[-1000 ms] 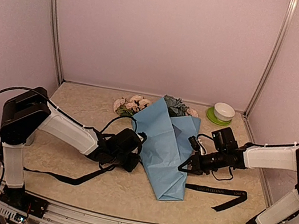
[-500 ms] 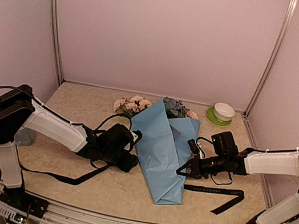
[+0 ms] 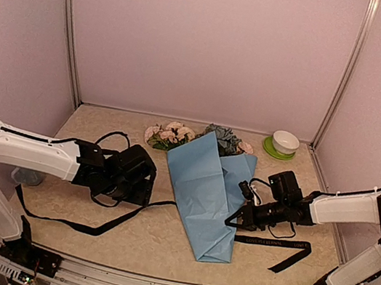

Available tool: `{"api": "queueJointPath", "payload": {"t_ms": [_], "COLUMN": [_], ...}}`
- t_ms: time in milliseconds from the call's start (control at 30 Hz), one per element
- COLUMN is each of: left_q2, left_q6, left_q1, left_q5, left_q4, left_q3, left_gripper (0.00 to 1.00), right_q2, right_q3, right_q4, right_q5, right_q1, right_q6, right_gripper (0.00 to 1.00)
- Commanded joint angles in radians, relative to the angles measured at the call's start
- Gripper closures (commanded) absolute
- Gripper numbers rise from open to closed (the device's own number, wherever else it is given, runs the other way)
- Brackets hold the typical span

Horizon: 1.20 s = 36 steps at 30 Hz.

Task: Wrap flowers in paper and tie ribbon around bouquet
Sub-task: Place the folded bouquet on the ribbon, then pick up the left side of the ribbon at the center of the board.

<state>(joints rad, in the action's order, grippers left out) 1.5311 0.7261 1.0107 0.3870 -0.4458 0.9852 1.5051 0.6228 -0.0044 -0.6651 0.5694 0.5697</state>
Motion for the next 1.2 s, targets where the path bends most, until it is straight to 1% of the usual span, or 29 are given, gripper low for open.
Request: {"api": "queueJointPath", "payload": {"t_ms": [0,33,67,133,200,300,333,433,500,533,567,600,633,700,800,967,1000,1100,1167], "left_q2": [-0.099,-0.123,-0.156,-0.215,-0.28,-0.34,-0.353,-0.401,-0.437,-0.452,-0.467,-0.481,-0.487,-0.49,-0.51,-0.516,-0.511,-0.512,-0.514], "left_q6": [0.471,0.563,0.675,0.79,0.876,0.824,0.845,0.973,1.014,0.997,0.947,0.918,0.92,0.968,1.062,1.129,1.154,1.258,1.297], "left_q1": [-0.003,0.003,0.008,0.008,-0.01,-0.124,-0.149,-0.172,-0.207,-0.244,-0.283,-0.31,-0.322,-0.326,-0.301,-0.268,-0.252,-0.154,-0.116], "left_q5": [0.213,0.228,0.243,0.28,0.3,0.218,0.202,0.248,0.275,0.263,0.231,0.189,0.164,0.127,0.088,0.041,0.034,0.08,0.098], "left_q4": [-0.392,-0.425,-0.463,-0.516,-0.506,-0.379,-0.371,-0.437,-0.462,-0.442,-0.39,-0.338,-0.323,-0.346,-0.391,-0.355,-0.376,-0.489,-0.536], "left_q3": [-0.094,-0.133,-0.155,-0.191,-0.25,-0.361,-0.39,-0.446,-0.491,-0.519,-0.538,-0.551,-0.561,-0.573,-0.591,-0.601,-0.59,-0.535,-0.497], "left_gripper": [0.27,0.26,0.22,0.18,0.16,0.13,0.13,0.11,0.03,0.04,0.05,0.02,0.01,0.01,0.01,0.03,0.03,0.02,0.01], "right_q2": [0.014,0.013,0.013,0.013,0.014,0.022,0.025,0.024,0.027,0.031,0.039,0.045,0.05,0.049,0.031,0.043,0.045,0.042,0.046], "right_q3": [-0.017,-0.019,-0.02,-0.022,-0.023,-0.019,-0.017,-0.019,-0.021,-0.019,-0.017,-0.014,-0.011,-0.005,-0.006,-0.012,-0.012,-0.013,-0.008], "right_q4": [0.023,0.03,0.036,0.042,0.045,0.043,0.041,0.048,0.056,0.059,0.062,0.063,0.062,0.055,0.048,0.06,0.063,0.066,0.063], "right_q5": [0.002,-0.002,-0.007,-0.011,-0.014,-0.019,-0.02,-0.025,-0.036,-0.041,-0.046,-0.05,-0.054,-0.053,-0.043,-0.047,-0.05,-0.05,-0.051], "right_q1": [0.01,0.01,0.01,0.011,0.01,0.01,0.01,0.011,0.01,0.01,0.01,0.01,0.01,0.01,0.01,0.011,0.01,0.011,0.011], "right_q6": [-0.019,-0.019,-0.019,-0.02,-0.024,-0.034,-0.036,-0.032,-0.031,-0.03,-0.031,-0.031,-0.031,-0.032,-0.031,-0.024,-0.022,-0.021,-0.025], "right_gripper": [1.0,1.0,1.0,1.0,1.0,1.0,1.0,1.0,1.0,1.0,1.0,1.0,1.0,1.0,1.0,1.0,1.0,1.0,1.0]}}
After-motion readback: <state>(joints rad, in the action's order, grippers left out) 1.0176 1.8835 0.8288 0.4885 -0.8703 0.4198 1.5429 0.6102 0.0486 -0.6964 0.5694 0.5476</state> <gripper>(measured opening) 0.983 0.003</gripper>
